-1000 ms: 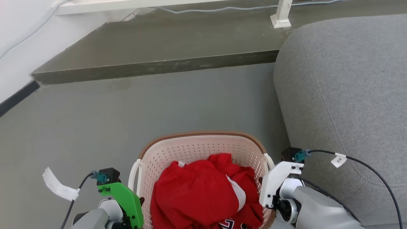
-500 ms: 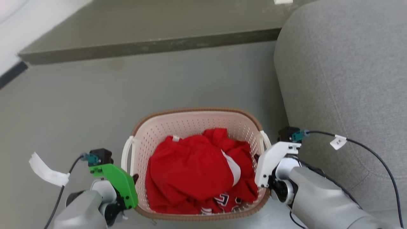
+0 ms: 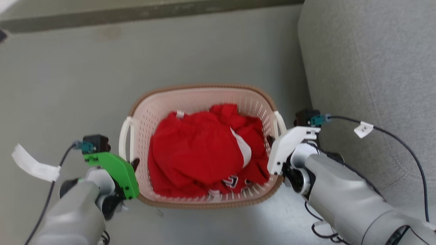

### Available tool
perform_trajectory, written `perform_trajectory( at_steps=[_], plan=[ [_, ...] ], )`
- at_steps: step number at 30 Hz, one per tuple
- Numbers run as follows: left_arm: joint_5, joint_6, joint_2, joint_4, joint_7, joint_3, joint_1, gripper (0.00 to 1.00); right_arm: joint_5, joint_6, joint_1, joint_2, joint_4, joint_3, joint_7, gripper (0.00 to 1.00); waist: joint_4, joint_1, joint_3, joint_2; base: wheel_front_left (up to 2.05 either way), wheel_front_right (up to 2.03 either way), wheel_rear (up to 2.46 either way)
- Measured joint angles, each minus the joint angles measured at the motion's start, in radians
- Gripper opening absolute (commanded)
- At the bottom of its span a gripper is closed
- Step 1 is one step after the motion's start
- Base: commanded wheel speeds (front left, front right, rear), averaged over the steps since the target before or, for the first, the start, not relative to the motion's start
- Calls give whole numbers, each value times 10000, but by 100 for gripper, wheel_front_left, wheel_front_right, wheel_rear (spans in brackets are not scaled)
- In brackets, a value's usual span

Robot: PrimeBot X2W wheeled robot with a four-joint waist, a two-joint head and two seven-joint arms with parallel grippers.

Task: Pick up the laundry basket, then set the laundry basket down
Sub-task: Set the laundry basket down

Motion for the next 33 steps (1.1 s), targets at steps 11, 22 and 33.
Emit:
perform_trajectory(
  at_steps=[11, 22, 33],
  plan=[
    [240, -2, 416, -380, -357, 48, -848, 0, 4, -2, -930, -21, -90, 94, -249, 0, 21, 0, 1396, 0, 0, 0, 0],
    [242, -2, 723, -897, -389, 98, -1522, 0, 15, 0, -1807, -19, 117, 111, -458, 0, 49, 1, 2637, 0, 0, 0, 0],
    [247, -2, 951, -1290, -489, 251, -2450, 0, 19, 15, -2939, 36, 464, 27, -694, 0, 143, 1, 4043, 0, 0, 0, 0]
  ],
)
